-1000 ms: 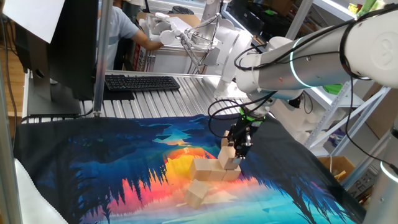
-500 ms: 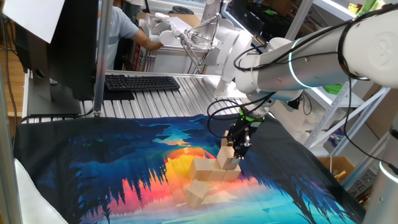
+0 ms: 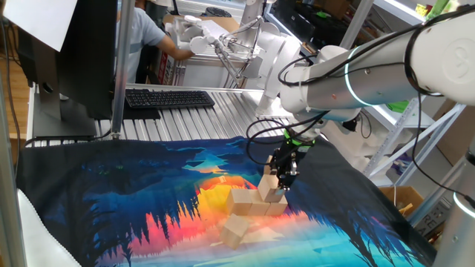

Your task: Stack the blocks into a pyramid shape

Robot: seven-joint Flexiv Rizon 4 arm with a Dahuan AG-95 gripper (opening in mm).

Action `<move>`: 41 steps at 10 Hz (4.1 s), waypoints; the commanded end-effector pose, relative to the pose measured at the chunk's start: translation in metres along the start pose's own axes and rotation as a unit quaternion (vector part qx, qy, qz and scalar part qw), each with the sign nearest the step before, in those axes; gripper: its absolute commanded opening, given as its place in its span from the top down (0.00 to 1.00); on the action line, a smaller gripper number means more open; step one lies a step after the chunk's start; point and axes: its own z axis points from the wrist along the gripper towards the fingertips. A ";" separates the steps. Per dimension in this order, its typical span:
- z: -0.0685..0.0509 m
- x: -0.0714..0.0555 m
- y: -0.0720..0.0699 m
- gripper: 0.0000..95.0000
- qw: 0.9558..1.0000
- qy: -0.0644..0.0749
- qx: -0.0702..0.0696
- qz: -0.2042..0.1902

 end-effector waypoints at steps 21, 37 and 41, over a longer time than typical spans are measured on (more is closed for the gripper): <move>0.005 0.003 0.000 0.20 1.000 -0.009 0.002 0.014; -0.033 -0.028 0.048 0.40 0.987 -0.031 0.029 -0.156; -0.038 -0.045 0.077 0.40 0.972 -0.031 0.030 -0.231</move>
